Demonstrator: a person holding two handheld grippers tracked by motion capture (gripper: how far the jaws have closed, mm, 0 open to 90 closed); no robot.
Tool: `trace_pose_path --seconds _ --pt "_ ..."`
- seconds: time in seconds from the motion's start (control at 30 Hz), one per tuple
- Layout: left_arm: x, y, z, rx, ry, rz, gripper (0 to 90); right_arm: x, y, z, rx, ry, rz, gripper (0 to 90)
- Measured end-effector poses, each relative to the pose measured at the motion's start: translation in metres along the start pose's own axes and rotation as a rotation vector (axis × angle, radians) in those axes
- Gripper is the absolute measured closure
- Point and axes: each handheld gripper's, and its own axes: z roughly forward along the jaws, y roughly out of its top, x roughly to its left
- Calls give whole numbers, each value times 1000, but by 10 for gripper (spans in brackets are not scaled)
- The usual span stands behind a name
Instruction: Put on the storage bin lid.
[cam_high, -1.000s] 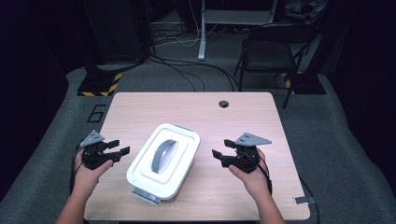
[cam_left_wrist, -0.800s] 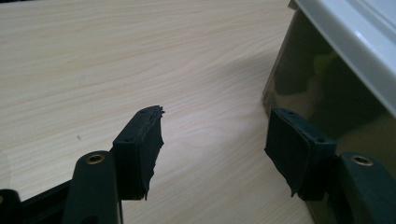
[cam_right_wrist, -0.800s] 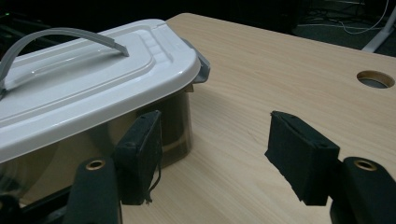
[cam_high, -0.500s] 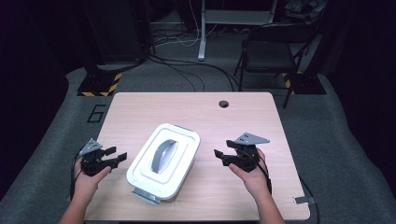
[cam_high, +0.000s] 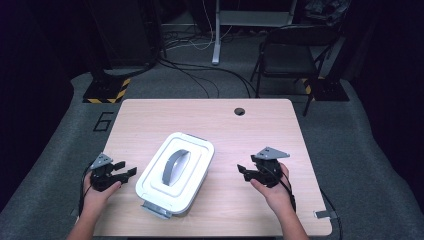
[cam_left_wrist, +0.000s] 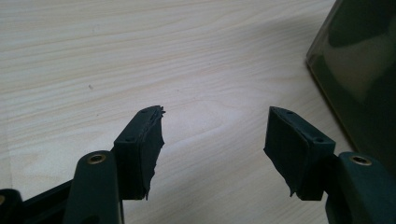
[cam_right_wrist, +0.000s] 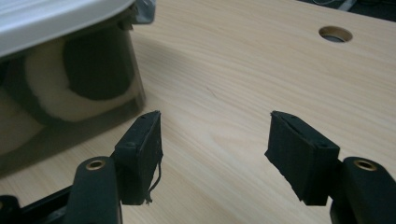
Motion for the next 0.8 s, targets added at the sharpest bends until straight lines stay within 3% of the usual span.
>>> trace_pose_path --seconds 0.3,0.47,0.6,0.7,0.8 --pt "4 -1 0 -19 9 -31 365 -22 -29 -1 -33 -86 123 329" --pt "6 -1 -2 -11 20 -35 365 -31 -41 0 -28 -131 139 328" --pt "6 -2 1 -27 25 -48 364 -38 -47 1 -3 -147 160 327" --pt "8 -3 2 7 28 -32 363 -40 -50 2 7 -153 160 326" --pt "8 -3 3 4 30 -38 360 -42 -52 4 17 -153 163 325"
